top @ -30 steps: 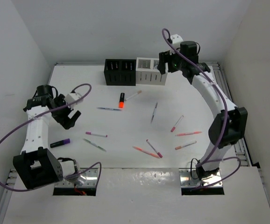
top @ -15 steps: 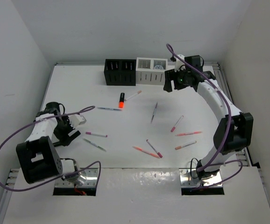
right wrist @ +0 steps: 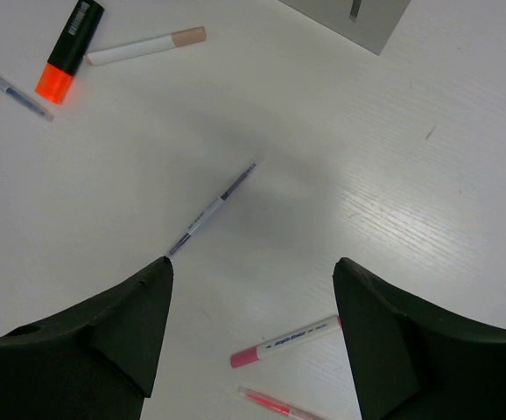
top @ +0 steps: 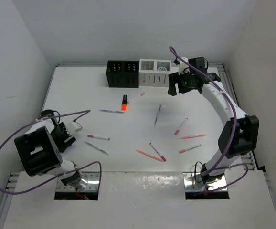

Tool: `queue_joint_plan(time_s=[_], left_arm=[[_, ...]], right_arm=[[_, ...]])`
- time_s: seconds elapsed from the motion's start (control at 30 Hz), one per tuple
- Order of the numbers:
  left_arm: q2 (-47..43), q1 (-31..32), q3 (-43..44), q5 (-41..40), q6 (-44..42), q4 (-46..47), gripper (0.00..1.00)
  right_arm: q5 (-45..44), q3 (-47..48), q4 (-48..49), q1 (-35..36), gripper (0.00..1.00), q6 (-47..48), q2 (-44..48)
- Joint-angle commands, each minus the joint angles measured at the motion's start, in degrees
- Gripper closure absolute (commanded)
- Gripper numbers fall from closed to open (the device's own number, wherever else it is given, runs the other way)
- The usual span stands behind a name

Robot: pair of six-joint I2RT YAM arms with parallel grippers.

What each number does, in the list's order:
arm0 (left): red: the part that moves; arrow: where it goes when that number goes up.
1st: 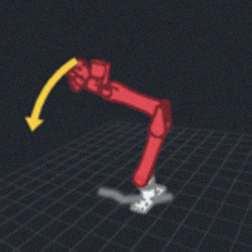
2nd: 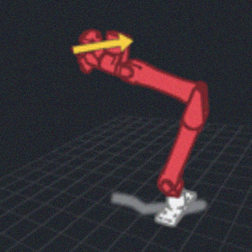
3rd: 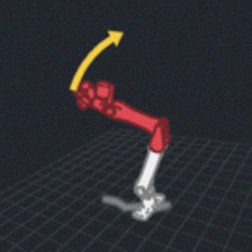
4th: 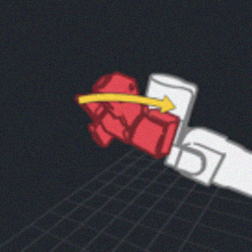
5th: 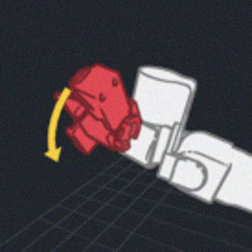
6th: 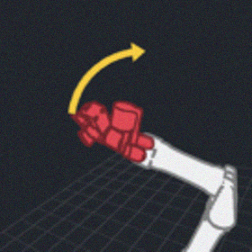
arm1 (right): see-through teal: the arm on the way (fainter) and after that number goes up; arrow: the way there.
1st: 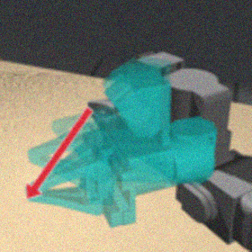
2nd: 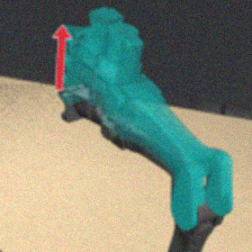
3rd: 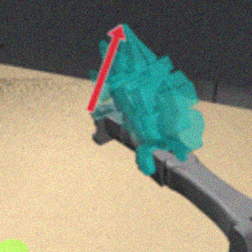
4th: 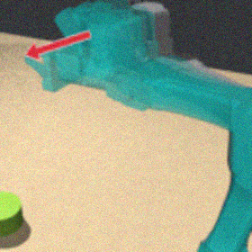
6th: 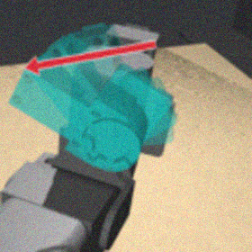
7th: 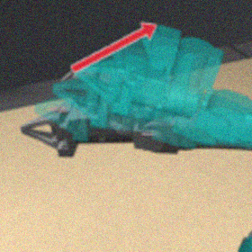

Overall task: Sort the stationery into containers
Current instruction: Pick up the pen from the center of the board.

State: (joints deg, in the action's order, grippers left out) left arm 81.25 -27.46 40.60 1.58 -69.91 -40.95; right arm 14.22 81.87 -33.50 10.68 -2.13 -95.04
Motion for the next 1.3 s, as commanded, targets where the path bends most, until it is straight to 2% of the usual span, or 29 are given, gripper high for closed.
queue_joint_plan(time_s=[0.0, 0.13, 0.2, 0.3, 0.4, 0.47, 0.7, 0.87, 1.0, 1.1, 1.13, 1.27], left_arm=[[1.4, -2.7, 0.1, 1.1, -4.2, 1.3, 0.21], [2.7, -4.1, 0.3, 4.6, -6.2, 0.8, 0.36], [3.1, -4.5, 0.4, 5.9, -7.3, 0.3, 0.4], [4.5, -5.2, 1.1, 7.6, -9.2, -1.2, 0.57], [5.9, -5.1, 1.8, 9.6, -9.3, -1.7, 0.67], [6.6, -5.1, 3.3, 11.3, -8.1, -1.9, 0.7], [8.4, -2.2, 16.2, 24.6, 0.4, -8.1, 0.96], [3.4, 0.7, 29.2, 36.3, 10.3, -12.0, 1.0], [-0.7, 6.8, 36.8, 43.1, 22.7, -9.9, 1.0], [-3.5, 12.9, 40.4, 44.2, 36.7, -3.1, 1.0], [-4.6, 16.1, 41.0, 43.4, 39.1, -1.4, 1.0], [-6.3, 20.9, 43.3, 41.1, 52.4, 7.4, 1.0]], right_arm=[[1.0, 1.9, 0.5, 0.0, 0.28, 0.5, 0.8], [0.9, 1.5, 0.5, -0.1, 0.29, 0.9, 1.1], [0.9, 1.5, 0.2, 0.0, 0.3, 1.4, 1.3], [0.9, 2.1, -0.9, -0.1, 0.31, 1.7, 1.5], [1.0, 2.7, -1.5, 0.0, 0.33, 1.7, 1.6], [2.2, 3.4, -1.9, 0.0, 0.34, 1.7, 1.4], [8.6, 8.3, -3.5, 2.2, 0.33, 0.5, 1.5], [11.4, 15.0, 1.7, 5.0, 0.34, -4.8, 0.8], [12.2, 23.2, 4.1, 8.7, 0.36, -11.1, -2.9], [12.0, 27.8, 9.0, 12.2, 0.37, -18.8, -5.2], [11.8, 28.3, 11.8, 13.8, 0.37, -20.0, -6.1], [6.7, 30.4, 17.3, 19.4, 0.37, -22.5, -8.7]])
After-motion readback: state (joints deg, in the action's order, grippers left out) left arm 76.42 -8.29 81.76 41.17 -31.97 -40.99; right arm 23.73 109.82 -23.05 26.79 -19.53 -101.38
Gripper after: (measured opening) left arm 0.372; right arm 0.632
